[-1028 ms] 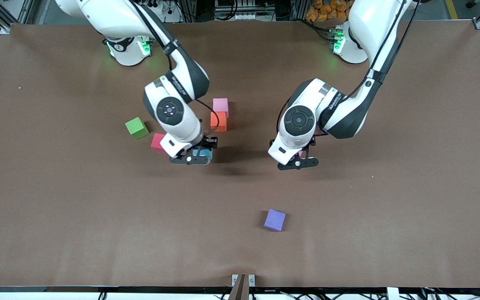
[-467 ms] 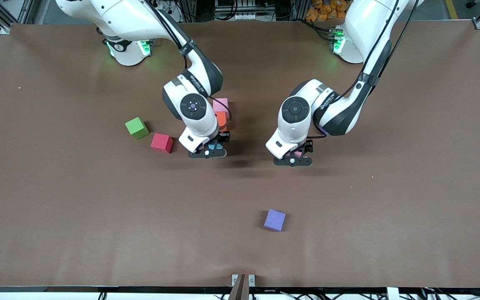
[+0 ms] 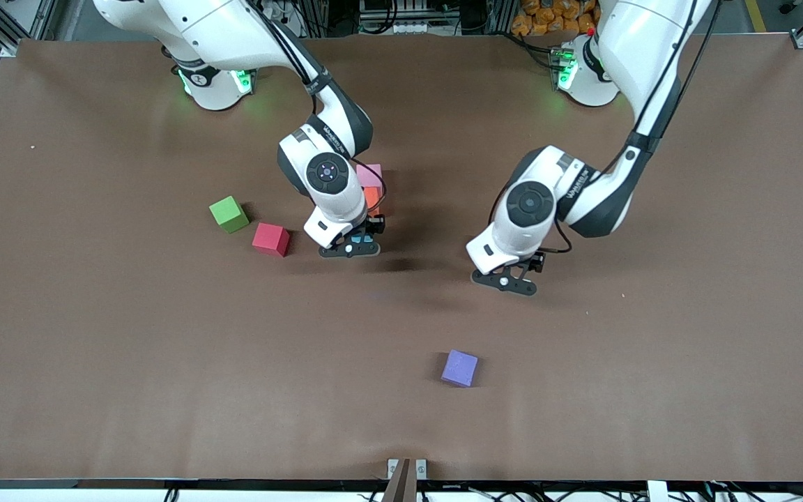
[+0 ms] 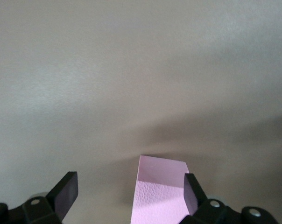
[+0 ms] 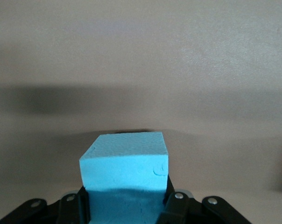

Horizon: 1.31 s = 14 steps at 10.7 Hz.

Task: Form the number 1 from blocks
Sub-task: 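Place the cyan cube in line after the orange cube and open the right gripper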

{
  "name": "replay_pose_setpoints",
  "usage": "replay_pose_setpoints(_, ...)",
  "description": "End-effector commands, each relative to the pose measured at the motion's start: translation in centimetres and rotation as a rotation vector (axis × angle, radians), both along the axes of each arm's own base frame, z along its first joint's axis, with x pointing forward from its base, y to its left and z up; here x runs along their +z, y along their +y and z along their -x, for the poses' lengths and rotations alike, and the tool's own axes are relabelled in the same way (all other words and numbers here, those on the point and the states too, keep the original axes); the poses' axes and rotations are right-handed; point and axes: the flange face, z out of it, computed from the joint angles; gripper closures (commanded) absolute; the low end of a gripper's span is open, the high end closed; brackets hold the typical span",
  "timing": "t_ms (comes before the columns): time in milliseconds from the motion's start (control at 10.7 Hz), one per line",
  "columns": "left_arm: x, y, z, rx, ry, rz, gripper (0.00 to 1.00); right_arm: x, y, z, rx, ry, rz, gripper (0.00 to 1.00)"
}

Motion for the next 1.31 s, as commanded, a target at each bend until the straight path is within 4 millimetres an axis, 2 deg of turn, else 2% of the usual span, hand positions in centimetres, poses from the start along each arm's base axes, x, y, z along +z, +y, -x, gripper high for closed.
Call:
replay_pose_setpoints(0,0.0,-1.5,1.2,-0.048,0.010,0.027,0.00,0.5,-0.1,0.6,-0.023,-0.014,0.012,1.00)
replay_pose_setpoints(280,-0.5,-2.7,2.9,-0.153,0.035,0.035,0.00,0.1,0.5,1.5,-0.028,-0.008,0.018,1.00)
replay_pose_setpoints(467,-1.5,-2.3,3.9,-0.199,0.054,0.014,0.00,-0.1,0.8,2.0,-0.021,-0.003,0.022,1.00)
replay_pose_setpoints(1028,-2.5,-1.9,4.1,-0.199,0.071,0.004,0.00,-0.7,0.9,2.6,-0.036,0.007,0.032,1.00)
replay_pose_setpoints(1215,-2.9,-1.5,4.2,-0.195,0.079,0.000,0.00,-1.0,1.5,3.0,-0.039,0.004,0.031,1.00)
